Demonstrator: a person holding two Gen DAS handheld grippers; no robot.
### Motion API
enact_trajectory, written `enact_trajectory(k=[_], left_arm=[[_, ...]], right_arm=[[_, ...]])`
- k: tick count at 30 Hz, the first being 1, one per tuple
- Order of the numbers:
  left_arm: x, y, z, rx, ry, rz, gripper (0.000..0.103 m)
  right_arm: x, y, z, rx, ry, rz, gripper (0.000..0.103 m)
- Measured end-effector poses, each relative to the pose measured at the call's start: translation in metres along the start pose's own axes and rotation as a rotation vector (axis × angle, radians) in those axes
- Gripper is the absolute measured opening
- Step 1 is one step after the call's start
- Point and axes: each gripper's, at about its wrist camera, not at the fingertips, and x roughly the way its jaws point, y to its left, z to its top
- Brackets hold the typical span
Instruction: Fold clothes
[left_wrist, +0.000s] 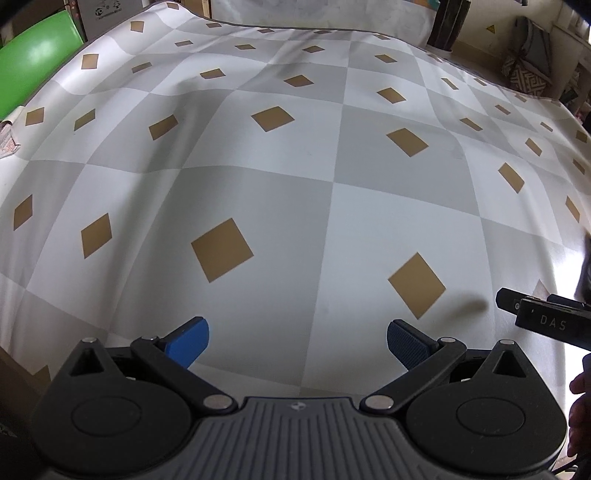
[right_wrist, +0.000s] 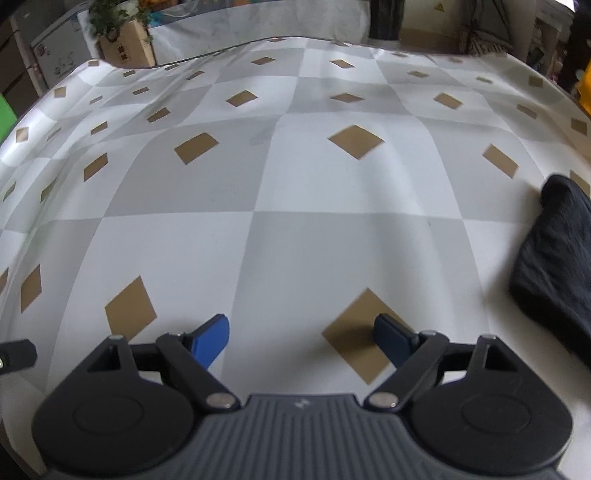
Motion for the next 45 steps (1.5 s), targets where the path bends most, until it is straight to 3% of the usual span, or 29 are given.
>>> enact_trajectory(k=[15, 30, 45], left_arm=[[0.013, 0.003, 0.006, -0.016, 0.032, 0.014, 0.103], [0.025, 0.0, 0.008, -0.038, 0.073, -0.003, 0.103], [0.02, -0.003, 0.012, -0.037, 0.055, -0.004, 0.103]], right_arm=[[0.017, 0.008, 0.001, -0.079, -0.105, 0.001, 0.102], [0.029, 0.005, 0.004, -0.067, -0.23, -0.012, 0.102], [0.036, 0.004, 0.004, -0.064, -0.312, -0.01, 0.103]])
